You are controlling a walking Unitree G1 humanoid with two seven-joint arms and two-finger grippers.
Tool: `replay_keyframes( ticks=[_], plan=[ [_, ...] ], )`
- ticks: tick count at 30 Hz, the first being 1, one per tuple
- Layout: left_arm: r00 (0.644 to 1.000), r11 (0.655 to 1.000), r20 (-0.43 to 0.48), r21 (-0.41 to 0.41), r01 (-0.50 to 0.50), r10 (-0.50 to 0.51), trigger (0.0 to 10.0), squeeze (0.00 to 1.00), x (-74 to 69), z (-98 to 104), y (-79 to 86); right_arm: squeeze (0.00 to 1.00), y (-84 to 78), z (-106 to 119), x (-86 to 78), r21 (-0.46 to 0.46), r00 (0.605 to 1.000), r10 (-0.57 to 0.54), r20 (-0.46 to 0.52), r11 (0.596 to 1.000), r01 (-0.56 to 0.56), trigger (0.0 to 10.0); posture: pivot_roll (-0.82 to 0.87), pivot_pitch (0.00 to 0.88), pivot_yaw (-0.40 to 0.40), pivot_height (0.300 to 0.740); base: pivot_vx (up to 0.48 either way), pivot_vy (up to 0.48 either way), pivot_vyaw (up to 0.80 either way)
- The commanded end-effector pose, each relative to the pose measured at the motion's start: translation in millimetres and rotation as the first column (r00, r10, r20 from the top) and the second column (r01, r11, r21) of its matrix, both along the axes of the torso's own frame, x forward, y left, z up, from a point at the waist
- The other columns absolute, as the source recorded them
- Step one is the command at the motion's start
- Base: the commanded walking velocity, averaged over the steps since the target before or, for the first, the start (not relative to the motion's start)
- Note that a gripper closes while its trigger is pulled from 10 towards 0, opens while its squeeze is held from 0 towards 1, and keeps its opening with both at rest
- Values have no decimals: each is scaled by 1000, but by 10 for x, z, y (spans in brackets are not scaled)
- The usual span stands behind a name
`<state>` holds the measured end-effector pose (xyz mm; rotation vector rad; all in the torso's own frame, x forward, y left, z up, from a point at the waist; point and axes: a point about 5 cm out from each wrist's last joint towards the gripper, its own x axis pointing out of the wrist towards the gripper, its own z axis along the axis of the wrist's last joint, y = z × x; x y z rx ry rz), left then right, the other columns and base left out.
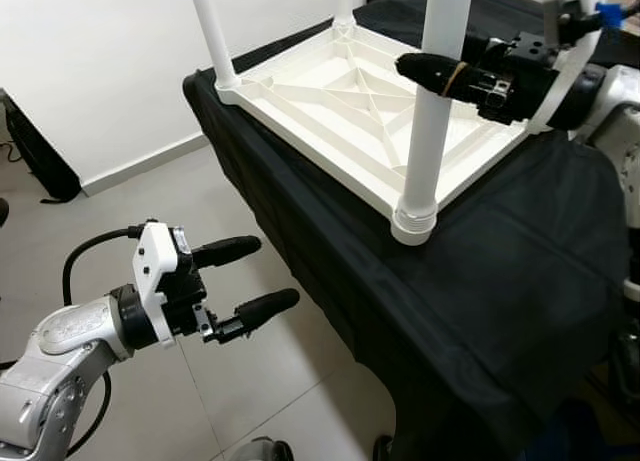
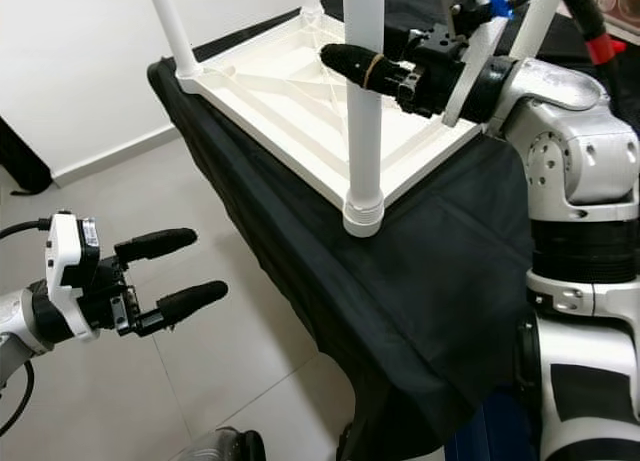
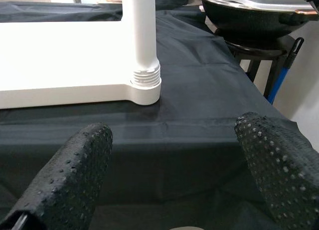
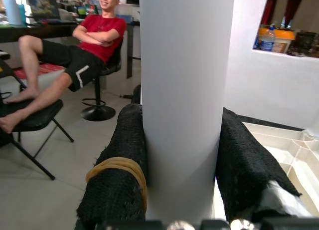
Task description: Building children table
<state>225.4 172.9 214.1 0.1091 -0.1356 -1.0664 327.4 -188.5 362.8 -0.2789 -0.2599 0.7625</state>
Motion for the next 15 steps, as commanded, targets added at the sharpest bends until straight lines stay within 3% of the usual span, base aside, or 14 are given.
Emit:
replay_keyframes(
  ticks=[1, 6, 10, 11, 15],
  plan=[
    [1000, 1000, 0, 4, 20, -20, 10000, 0, -11, 10, -17, 0, -83, -240, 107, -41, 979, -184, -83, 983, 182, 10000, -44, 205, 45, 740, 0, 0, 0],
    [1000, 1000, 2, 5, 20, -20, 10000, 0, -2, 11, -14, 0, -200, -319, 135, 4, 921, -371, -115, 927, 374, 10000, -47, 204, 48, 740, 0, 0, 0],
    [1000, 1000, 2, 5, 21, -21, 10000, 0, -2, 5, -19, 0, -230, -384, 133, 29, 896, -416, -154, 905, 425, 10000, -49, 203, 48, 740, 0, 0, 0],
    [1000, 1000, 2, 6, 22, -22, 10000, 0, -1, -1, -23, 0, -262, -413, 133, 69, 871, -458, -176, 877, 475, 10000, -49, 201, 49, 740, 0, 0, 0],
    [1000, 1000, 2, 6, 23, -23, 10000, 0, 0, -3, -24, 0, -311, -410, 131, 104, 849, -498, -180, 848, 519, 10000, -47, 199, 49, 740, 0, 0, 0]
  ],
)
